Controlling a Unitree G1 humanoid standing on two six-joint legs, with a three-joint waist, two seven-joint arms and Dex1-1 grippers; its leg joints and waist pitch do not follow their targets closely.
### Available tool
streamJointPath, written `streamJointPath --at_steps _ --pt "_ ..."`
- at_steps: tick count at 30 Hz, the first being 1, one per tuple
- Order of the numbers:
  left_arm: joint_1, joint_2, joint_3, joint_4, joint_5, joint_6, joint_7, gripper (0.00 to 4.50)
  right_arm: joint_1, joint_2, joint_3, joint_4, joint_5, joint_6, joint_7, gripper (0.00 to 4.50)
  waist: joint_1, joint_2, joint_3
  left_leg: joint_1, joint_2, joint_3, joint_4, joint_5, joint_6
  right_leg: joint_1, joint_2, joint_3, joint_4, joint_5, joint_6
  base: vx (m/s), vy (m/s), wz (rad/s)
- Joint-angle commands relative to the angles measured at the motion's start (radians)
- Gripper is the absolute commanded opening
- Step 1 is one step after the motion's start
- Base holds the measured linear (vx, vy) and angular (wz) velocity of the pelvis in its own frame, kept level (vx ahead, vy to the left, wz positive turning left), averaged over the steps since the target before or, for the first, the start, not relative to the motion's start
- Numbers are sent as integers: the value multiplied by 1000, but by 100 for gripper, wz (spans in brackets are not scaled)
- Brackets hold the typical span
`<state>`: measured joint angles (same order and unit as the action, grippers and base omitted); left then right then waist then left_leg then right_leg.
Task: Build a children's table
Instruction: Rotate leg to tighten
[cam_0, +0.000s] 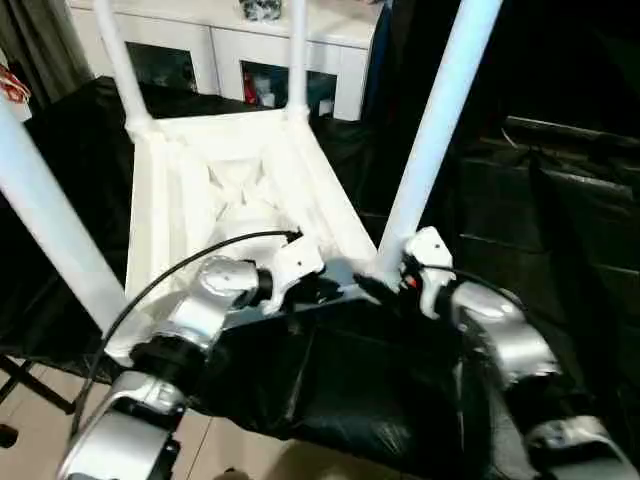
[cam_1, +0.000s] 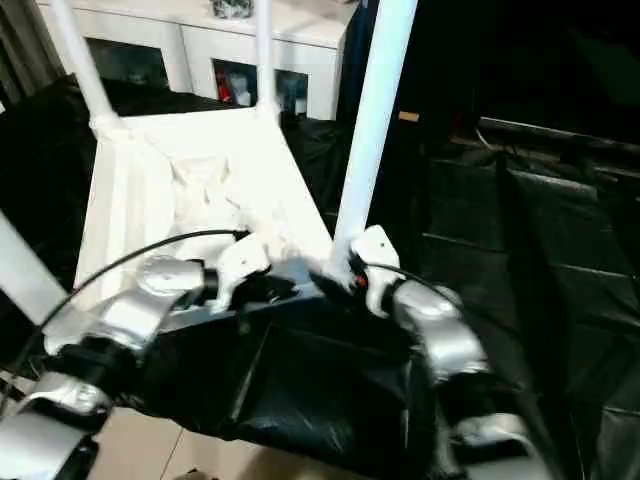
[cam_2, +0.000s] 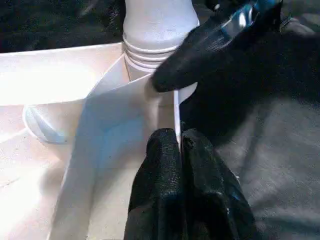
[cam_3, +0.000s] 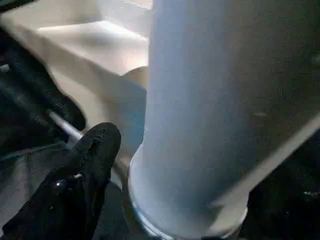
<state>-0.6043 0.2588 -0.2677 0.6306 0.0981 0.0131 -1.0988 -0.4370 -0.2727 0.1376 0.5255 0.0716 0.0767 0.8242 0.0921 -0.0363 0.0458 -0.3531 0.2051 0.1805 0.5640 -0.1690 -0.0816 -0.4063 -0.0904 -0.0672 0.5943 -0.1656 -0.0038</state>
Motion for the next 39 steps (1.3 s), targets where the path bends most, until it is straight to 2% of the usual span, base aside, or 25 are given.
streamJointPath --at_steps 1,4,7,9,11,12,20,25,28,31,34,36,37,39 --pt "0 1 -52 -30 -24 -27 -101 0 30 -30 93 -68 22 18 165 381 3 -6 -60 3 23 0 -58 -237 56 51 -48 41 -64 -201 -204 0 0 0" --pt "1 24 -52 -39 -40 -28 -150 0 49 -68 112 -110 42 29 253 381 12 -5 -58 2 27 2 -58 -237 63 52 -48 40 -63 -210 -206 0 0 0" --pt "-2 52 -49 -37 -53 -33 -195 0 71 -105 134 -163 65 66 335 381 19 -6 -55 6 28 1 -60 -266 50 47 -50 40 -67 -259 -204 0 0 0" --pt "-2 76 -45 -39 -67 -36 -240 0 87 -130 148 -204 83 94 386 367 26 -7 -54 7 30 1 -63 -285 43 46 -50 41 -69 -299 -186 0 0 0" --pt "-2 81 -44 -41 -70 -36 -250 0 90 -135 150 -212 86 102 395 356 26 -6 -55 7 31 -1 -64 -289 34 44 -52 41 -70 -306 -186 0 0 0" --pt "-1 89 -43 -41 -74 -38 -262 0 95 -140 151 -224 89 108 403 346 25 -9 -55 6 30 -1 -64 -290 30 44 -52 41 -70 -311 -183 0 0 0" --pt "1 108 -43 -40 -86 -42 -291 0 114 -149 155 -269 97 136 420 286 27 -10 -57 5 29 -1 -62 -254 28 47 -51 41 -63 -253 -193 0 0 0" --pt "6 99 -39 -40 -85 -40 -270 0 122 -143 153 -276 98 141 407 277 28 -10 -57 5 29 -1 -62 -256 27 47 -53 41 -63 -257 -194 0 0 0" --pt "4 65 -31 -30 -71 -27 -187 0 128 -93 123 -247 90 134 309 276 28 -10 -55 7 29 -1 -63 -275 20 45 -53 41 -67 -284 -187 0 0 0" --pt "-3 33 -31 -21 -49 -5 -113 0 127 -47 101 -216 73 128 214 274 21 -15 -50 7 27 -6 -68 -325 -1 42 -55 40 -78 -381 -157 0 0 0" --pt "-16 -38 -32 -11 -26 33 1 0 107 41 62 -136 22 126 3 274 10 -14 -46 12 25 -11 -71 -367 -22 33 -59 38 -91 -493 -121 0 0 0" --pt "-24 -81 -40 -7 -10 52 59 0 87 100 36 -94 10 138 -116 274 -7 -17 -46 9 21 -21 -72 -403 -38 35 -59 28 -100 -579 -82 0 0 0" --pt "-28 -105 -46 -7 -2 65 87 0 74 134 20 -73 6 154 -182 274 -13 -18 -47 6 19 -22 -72 -407 -32 37 -59 27 -105 -591 -68 0 0 0" --pt "-32 -134 -52 -6 6 81 125 0 55 172 3 -44 -4 163 -265 273 -18 -17 -48 6 18 -23 -71 -408 -27 33 -60 27 -109 -590 -67 0 0 0"
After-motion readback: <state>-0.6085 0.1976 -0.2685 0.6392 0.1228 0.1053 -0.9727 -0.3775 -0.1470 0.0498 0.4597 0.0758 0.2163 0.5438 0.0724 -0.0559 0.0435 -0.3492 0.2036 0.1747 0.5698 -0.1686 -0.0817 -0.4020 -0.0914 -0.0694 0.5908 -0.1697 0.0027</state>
